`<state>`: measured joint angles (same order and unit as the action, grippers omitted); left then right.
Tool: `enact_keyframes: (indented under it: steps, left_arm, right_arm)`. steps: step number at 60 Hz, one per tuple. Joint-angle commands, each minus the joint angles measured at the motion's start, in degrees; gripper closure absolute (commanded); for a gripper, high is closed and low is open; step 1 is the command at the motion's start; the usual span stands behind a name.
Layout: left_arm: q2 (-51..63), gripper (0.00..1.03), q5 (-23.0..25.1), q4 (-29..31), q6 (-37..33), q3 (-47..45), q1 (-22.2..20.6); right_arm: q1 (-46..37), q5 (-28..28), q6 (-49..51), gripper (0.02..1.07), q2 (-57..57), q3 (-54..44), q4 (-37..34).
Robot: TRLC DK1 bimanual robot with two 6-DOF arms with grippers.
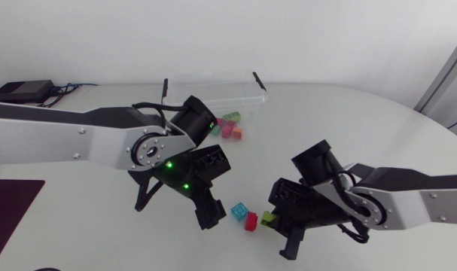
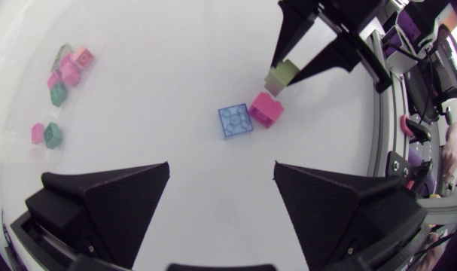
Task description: Pick up the duplo bricks and place them in the container
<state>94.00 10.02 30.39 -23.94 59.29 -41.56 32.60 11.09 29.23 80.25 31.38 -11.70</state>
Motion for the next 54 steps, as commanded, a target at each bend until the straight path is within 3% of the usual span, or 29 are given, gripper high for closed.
enact_keyframes:
  steps: [1,10,22,38,49,54]
  left_arm:
    - [2.33,0.07,-0.44,1.07,1.44,1.01,-0.89]
    - [5.32,0.08,-0.71,2.83,3.99,2.94,-2.91]
    - [9.8,0.12,-5.01,5.91,8.74,8.3,-6.69]
    - [18.42,0.21,-7.65,13.64,11.11,17.71,-7.13]
    - [22.28,0.21,-8.0,17.16,12.78,22.36,-7.22]
    - [23.69,0.27,-8.0,17.6,13.49,23.68,-7.22]
  right_arm:
    - [-1.57,-0.02,1.09,0.8,-2.73,-0.88,-1.65]
    - [-4.83,0.95,1.7,0.8,-6.16,-0.79,-3.41]
    - [-8.78,2.88,2.41,0.8,-10.37,-0.7,-5.79]
    - [-11.59,4.55,3.02,0.79,-14.33,-1.14,-8.25]
    - [-16.43,7.19,3.81,0.79,-19.25,3.69,-13.08]
    - [-19.94,9.65,3.64,0.79,-19.87,6.68,-13.7]
